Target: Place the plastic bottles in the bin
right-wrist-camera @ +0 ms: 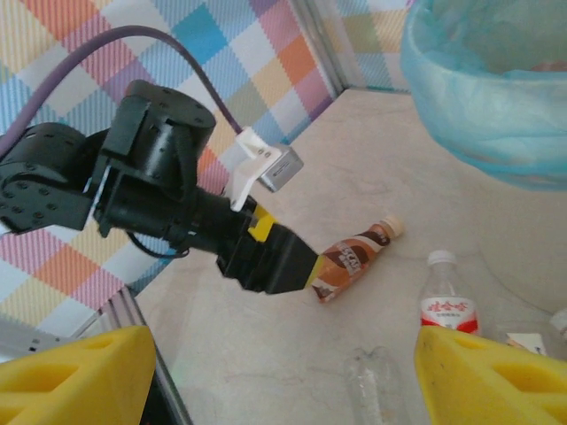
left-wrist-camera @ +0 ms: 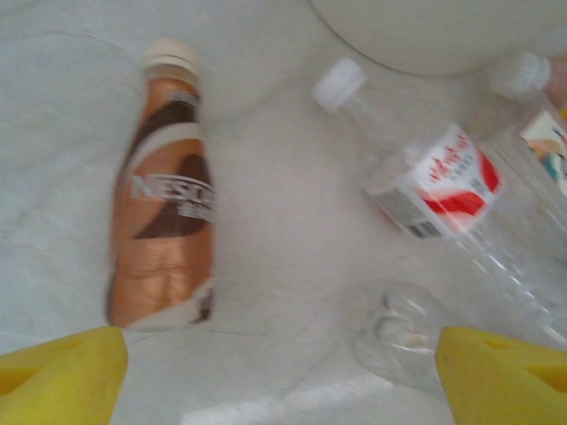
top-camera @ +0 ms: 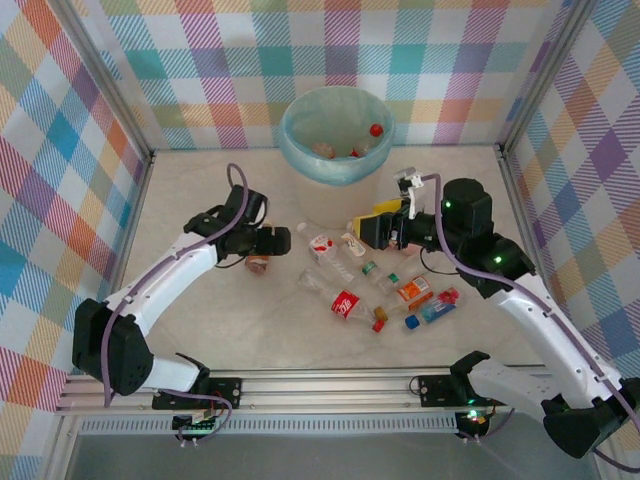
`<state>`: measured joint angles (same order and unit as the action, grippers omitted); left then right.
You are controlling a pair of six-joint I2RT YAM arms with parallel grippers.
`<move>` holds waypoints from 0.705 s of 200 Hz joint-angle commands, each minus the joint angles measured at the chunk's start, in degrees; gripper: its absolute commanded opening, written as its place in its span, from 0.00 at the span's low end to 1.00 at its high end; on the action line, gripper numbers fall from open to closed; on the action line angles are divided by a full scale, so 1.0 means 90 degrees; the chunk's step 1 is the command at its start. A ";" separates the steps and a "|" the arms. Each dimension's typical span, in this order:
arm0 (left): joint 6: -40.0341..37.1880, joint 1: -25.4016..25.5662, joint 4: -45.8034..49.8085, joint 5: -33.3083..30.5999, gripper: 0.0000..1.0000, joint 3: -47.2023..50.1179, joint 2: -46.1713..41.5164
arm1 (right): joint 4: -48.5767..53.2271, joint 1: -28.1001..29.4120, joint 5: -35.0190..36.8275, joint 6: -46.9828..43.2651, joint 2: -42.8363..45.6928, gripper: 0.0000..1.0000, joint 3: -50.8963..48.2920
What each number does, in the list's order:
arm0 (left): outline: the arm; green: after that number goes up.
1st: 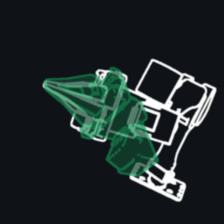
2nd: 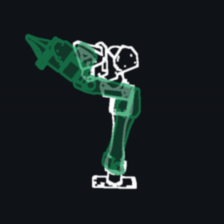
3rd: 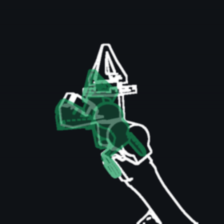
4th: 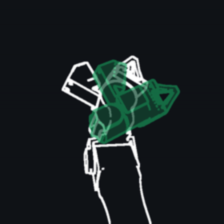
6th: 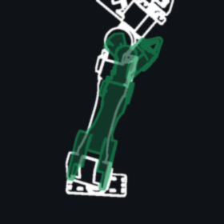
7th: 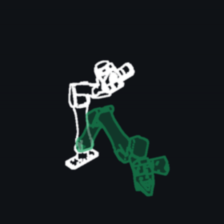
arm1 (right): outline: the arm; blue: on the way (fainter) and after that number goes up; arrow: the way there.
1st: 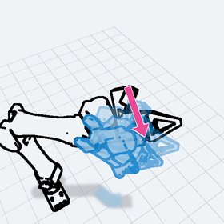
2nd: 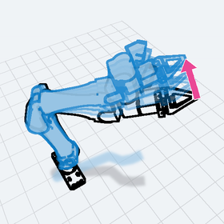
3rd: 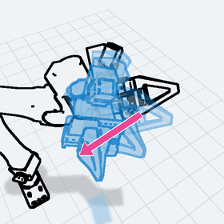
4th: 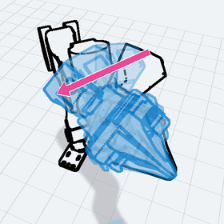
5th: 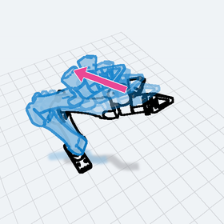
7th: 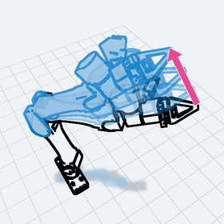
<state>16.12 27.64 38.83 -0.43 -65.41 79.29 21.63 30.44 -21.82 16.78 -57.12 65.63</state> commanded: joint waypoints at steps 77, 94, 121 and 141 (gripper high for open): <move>0.5701 0.3048 -0.1480 -0.0676 0.98 0.1305 0.0007 | 0.0148 0.0026 0.0677 -0.0280 0.0165 0.77 -0.0241; 0.6415 0.3510 -0.1175 -0.0890 0.99 0.1023 0.0398 | 0.0186 0.0026 0.0732 -0.0338 0.0211 0.77 -0.0293; 0.7079 0.3929 -0.1531 -0.0771 0.99 0.0756 0.0988 | 0.0203 0.0026 0.0823 -0.0426 0.0369 0.78 -0.0430; 0.7545 0.4077 -0.1798 -0.0827 0.99 0.0667 0.1290 | 0.0280 0.0022 0.0900 -0.0523 0.0503 0.78 -0.0456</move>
<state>74.48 62.76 25.43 -5.63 -57.45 88.40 23.29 30.44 -14.96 14.11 -54.72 62.00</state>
